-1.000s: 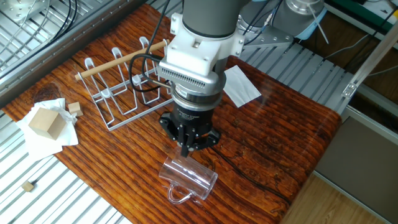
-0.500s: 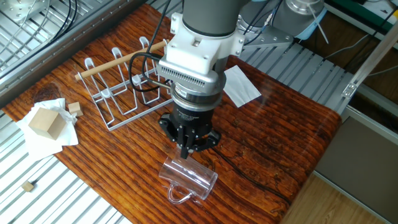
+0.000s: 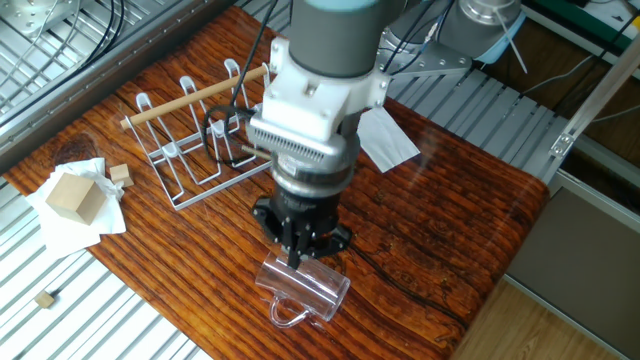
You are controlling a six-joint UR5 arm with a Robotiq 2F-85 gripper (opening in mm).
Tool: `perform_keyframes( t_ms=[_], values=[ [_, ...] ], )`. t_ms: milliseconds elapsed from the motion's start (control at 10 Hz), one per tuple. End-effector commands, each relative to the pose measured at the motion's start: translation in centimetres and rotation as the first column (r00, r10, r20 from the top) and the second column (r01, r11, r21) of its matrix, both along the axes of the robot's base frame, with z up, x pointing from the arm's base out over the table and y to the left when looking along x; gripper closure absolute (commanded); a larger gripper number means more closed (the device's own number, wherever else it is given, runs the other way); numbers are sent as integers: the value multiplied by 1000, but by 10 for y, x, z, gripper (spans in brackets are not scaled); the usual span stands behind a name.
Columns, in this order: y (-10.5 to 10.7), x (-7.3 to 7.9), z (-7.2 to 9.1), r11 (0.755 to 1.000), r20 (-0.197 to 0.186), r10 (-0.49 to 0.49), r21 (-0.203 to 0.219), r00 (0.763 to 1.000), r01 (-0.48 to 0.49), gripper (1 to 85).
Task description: Put the cup on the cup rack
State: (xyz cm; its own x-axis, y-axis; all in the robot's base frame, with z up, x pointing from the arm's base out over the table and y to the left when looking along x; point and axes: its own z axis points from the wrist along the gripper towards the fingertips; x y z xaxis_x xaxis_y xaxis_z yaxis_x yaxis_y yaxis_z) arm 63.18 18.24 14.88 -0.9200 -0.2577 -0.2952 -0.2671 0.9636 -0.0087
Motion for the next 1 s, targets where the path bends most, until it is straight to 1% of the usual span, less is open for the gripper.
perform_keyframes(
  t_ms=[0,100,200,400,600,800,900],
  values=[
    [-3,18,-25,1000,-8,15,-21,1000,-15,847],
    [-8,23,-34,999,-9,28,-44,1000,-28,847],
    [-7,23,-44,998,-23,39,-47,999,-40,847],
    [-6,28,-58,998,-21,42,-54,999,-43,847],
    [-5,30,-64,998,-21,40,-53,999,-41,847],
    [0,35,-74,998,-6,32,-52,999,-33,847],
    [1,36,-75,998,-2,31,-52,1000,-31,847]
  ],
)
